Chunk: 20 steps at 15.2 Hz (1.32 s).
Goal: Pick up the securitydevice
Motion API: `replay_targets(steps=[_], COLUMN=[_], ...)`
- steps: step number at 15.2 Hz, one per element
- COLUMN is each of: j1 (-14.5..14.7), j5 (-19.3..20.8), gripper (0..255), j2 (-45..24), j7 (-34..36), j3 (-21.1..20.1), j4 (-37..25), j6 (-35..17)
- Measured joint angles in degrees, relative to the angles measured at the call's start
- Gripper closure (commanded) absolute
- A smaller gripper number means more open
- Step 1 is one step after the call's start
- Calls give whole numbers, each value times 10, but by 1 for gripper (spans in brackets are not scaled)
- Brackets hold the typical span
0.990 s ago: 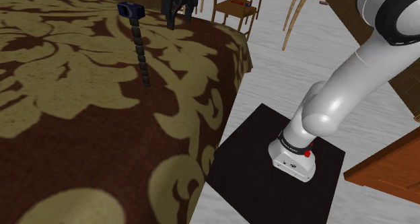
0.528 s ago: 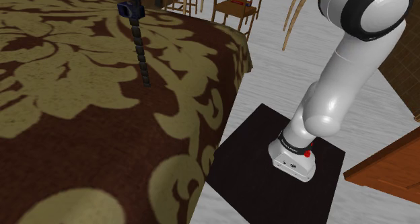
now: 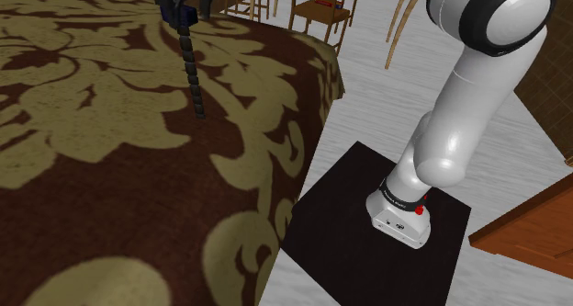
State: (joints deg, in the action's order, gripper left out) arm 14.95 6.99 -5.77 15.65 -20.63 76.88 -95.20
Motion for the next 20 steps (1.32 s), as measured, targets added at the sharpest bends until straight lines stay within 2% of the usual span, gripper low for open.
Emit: replay_targets(steps=[2, 3, 13, 20], j1=[-3, -3, -3, 4], j5=[-3, -3, -5, 7], gripper=[0, 255, 255, 255], j2=[5, 7, 10, -17], j7=[-2, -2, -2, -1], j3=[2, 2, 2, -2], j4=[22, 27, 33, -47], j6=[-17, -20, -25, 31])
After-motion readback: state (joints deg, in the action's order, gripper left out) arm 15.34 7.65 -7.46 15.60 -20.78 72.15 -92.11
